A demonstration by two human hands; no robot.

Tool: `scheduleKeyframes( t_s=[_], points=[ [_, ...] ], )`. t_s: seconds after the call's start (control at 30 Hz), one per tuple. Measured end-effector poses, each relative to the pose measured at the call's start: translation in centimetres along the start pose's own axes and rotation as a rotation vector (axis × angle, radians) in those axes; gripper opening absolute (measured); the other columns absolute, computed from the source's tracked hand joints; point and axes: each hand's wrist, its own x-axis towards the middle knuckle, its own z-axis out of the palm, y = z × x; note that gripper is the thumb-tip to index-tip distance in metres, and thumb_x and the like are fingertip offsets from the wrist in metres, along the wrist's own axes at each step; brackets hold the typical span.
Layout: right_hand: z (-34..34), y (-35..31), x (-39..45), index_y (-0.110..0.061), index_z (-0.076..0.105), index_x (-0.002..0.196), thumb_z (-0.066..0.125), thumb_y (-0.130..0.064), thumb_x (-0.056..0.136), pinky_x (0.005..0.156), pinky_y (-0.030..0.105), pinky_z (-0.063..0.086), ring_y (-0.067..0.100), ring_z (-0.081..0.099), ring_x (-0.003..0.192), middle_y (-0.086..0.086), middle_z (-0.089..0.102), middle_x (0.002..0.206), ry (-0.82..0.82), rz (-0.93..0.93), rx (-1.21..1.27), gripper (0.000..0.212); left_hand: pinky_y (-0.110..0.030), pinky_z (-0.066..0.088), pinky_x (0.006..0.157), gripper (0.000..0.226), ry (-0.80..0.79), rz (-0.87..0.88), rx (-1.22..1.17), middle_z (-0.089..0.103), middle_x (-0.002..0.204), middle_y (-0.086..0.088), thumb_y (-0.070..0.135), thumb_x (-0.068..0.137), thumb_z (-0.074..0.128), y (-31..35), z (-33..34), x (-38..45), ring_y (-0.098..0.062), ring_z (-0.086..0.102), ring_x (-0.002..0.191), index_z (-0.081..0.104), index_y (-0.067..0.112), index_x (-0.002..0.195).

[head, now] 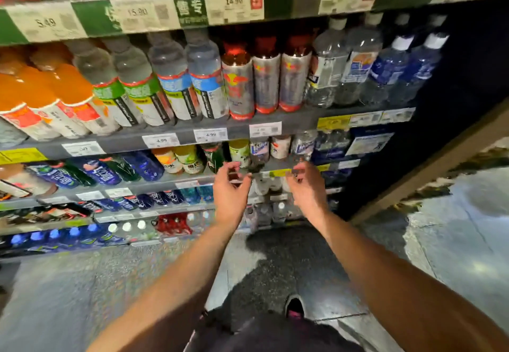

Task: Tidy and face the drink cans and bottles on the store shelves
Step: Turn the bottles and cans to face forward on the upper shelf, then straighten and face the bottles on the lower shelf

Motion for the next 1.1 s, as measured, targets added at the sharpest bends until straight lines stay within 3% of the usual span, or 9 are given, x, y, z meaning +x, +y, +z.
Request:
scheduleKeyframes(
  t_s=[0.2,0.3,0.37,0.5,0.67,0.73,0.8,0.97,1.1],
  points=[
    [-0.6,1.8,4.3,-0.004,0.060,0.113,0.074,-0.020,0.088,0.085,0.038,0.049,0.029,0.062,0.099,0.013,0.064,0.107,-0.063,0.076,0.141,0.032,-0.022,0.052,0.089,0.042,-0.102,-0.036,0.114,0.062,0.116,0.000,0.023,0.083,0.078,-0.8,5.4,1.3,-0.015,0.061,0.104,0.059,0.016,0.120],
    [0.9,2.6,7.0,-0.003,0.059,0.117,0.075,-0.018,0.085,0.087,0.046,0.049,0.031,0.059,0.098,0.013,0.059,0.104,-0.110,0.067,0.175,0.039,-0.040,0.052,0.098,0.050,-0.118,-0.058,0.156,0.062,0.122,-0.003,0.025,0.080,0.078,-2.2,7.7,2.8,-0.019,0.062,0.110,0.057,0.015,0.124],
    [2.0,3.1,8.4,-0.003,0.058,0.122,0.074,-0.020,0.082,0.092,0.049,0.049,0.032,0.058,0.103,0.014,0.059,0.108,-0.112,0.065,0.198,0.047,-0.031,0.050,0.098,0.053,-0.109,-0.087,0.150,0.062,0.122,-0.004,0.018,0.081,0.080,-3.2,9.2,3.9,-0.018,0.063,0.108,0.056,0.010,0.128],
    [4.5,5.0,10.5,-0.007,0.048,0.138,0.072,-0.019,0.088,0.086,0.024,0.039,0.022,0.054,0.113,0.013,0.057,0.132,-0.142,0.097,0.185,0.056,-0.012,0.037,0.091,0.059,-0.012,-0.143,0.084,0.062,0.126,-0.008,0.010,0.082,0.077,-5.5,12.0,6.4,-0.012,0.056,0.111,0.052,0.003,0.135],
    [8.5,7.0,11.7,-0.006,0.031,0.151,0.068,-0.012,0.090,0.090,0.011,0.031,0.019,0.048,0.125,0.014,0.046,0.144,-0.099,0.075,0.190,0.072,-0.037,0.044,0.110,0.077,0.053,-0.177,-0.008,0.058,0.134,-0.012,0.020,0.072,0.079,-9.1,15.0,8.8,-0.023,0.058,0.123,0.045,0.005,0.140],
    [10.1,7.0,12.1,-0.006,0.026,0.153,0.068,-0.012,0.087,0.107,0.024,0.034,0.026,0.044,0.133,0.014,0.041,0.149,-0.051,0.030,0.198,0.078,-0.043,0.046,0.109,0.088,0.074,-0.153,-0.045,0.058,0.134,-0.012,0.036,0.063,0.075,-10.8,16.0,9.9,-0.025,0.059,0.124,0.044,0.006,0.140],
    [11.8,6.9,12.8,-0.008,0.021,0.155,0.066,-0.014,0.086,0.116,0.039,0.033,0.030,0.041,0.137,0.016,0.038,0.152,-0.012,0.029,0.195,0.083,-0.043,0.047,0.108,0.085,0.081,-0.166,-0.053,0.058,0.134,-0.011,0.030,0.067,0.076,-11.6,16.6,10.8,-0.024,0.059,0.123,0.043,0.005,0.141],
    [13.5,5.9,14.3,-0.001,0.027,0.151,0.067,-0.020,0.090,0.109,0.035,0.033,0.034,0.044,0.134,0.022,0.041,0.148,0.145,0.009,0.116,0.075,-0.040,0.043,0.113,0.078,0.140,-0.151,-0.067,0.056,0.139,-0.011,0.009,0.077,0.078,-12.2,16.3,12.0,-0.022,0.055,0.129,0.040,0.003,0.144],
    [14.7,5.8,14.8,0.007,0.034,0.145,0.074,-0.018,0.083,0.113,0.030,0.023,0.038,0.037,0.138,0.028,0.039,0.146,0.225,-0.036,0.113,0.078,-0.041,0.049,0.106,0.087,0.117,-0.113,-0.078,0.062,0.133,-0.005,0.037,0.062,0.074,-13.6,15.9,13.6,-0.017,0.061,0.122,0.045,0.009,0.140]
  ],
)
